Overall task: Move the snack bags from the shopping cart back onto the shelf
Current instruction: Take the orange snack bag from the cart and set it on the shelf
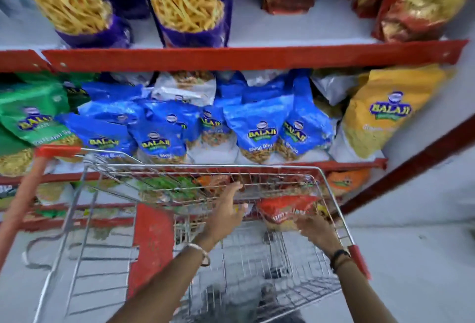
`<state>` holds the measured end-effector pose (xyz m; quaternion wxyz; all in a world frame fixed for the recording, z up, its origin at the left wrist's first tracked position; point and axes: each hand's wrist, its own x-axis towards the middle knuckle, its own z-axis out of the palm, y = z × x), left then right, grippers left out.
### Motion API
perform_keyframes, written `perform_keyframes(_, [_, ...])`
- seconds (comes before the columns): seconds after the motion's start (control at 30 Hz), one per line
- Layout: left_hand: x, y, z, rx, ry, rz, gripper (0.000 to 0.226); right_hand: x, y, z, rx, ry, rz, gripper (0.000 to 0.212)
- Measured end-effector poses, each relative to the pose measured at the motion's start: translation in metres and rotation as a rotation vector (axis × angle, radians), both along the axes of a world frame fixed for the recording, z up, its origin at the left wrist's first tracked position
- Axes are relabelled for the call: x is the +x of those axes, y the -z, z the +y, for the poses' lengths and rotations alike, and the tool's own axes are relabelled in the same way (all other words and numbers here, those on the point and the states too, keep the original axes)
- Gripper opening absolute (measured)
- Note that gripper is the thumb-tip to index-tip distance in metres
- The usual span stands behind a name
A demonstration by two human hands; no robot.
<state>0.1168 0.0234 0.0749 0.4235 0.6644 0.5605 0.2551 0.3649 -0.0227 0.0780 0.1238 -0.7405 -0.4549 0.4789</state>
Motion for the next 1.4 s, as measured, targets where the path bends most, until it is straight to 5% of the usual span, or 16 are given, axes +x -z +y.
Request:
perform_keyframes(0.07, [0.013, 0.031, -0.003, -0.157, 0.036, 0.082, 0.06, 0.018, 0.031, 0.005, -0.049, 0.03, -0.073, 0.01])
perform_keyframes(0.2, [0.038, 0.083, 0.0, -0.351, -0.049, 0.087, 0.065, 0.043, 0.09, 0.027, -0.123, 0.029, -0.065, 0.073])
perform_keyframes(0.27, [0.049, 0.107, 0.002, -0.409, -0.066, 0.071, 0.068, 0.044, 0.1, 0.038, -0.098, 0.047, -0.008, 0.085])
perform_keyframes(0.5, [0.086, 0.173, 0.014, -0.446, -0.089, -0.054, 0.088, 0.047, 0.135, 0.052, -0.017, 0.089, 0.108, 0.064])
perform_keyframes(0.7, [0.099, 0.185, 0.025, -0.669, -0.309, -0.015, 0.046, 0.04, 0.149, 0.053, 0.065, 0.206, 0.074, 0.046])
perform_keyframes(0.83, [0.097, 0.172, 0.024, -0.571, -0.343, 0.077, 0.021, 0.033, 0.146, 0.052, 0.109, 0.254, 0.107, 0.045])
perform_keyframes(1.13, [0.074, 0.075, -0.001, -0.375, -0.436, -0.273, 0.051, 0.019, 0.063, 0.039, 0.245, 0.183, 0.192, 0.048])
perform_keyframes(1.4, [0.058, -0.058, -0.001, -0.073, -0.393, -0.247, 0.046, 0.018, -0.063, 0.042, 0.508, 0.102, 0.267, 0.035])
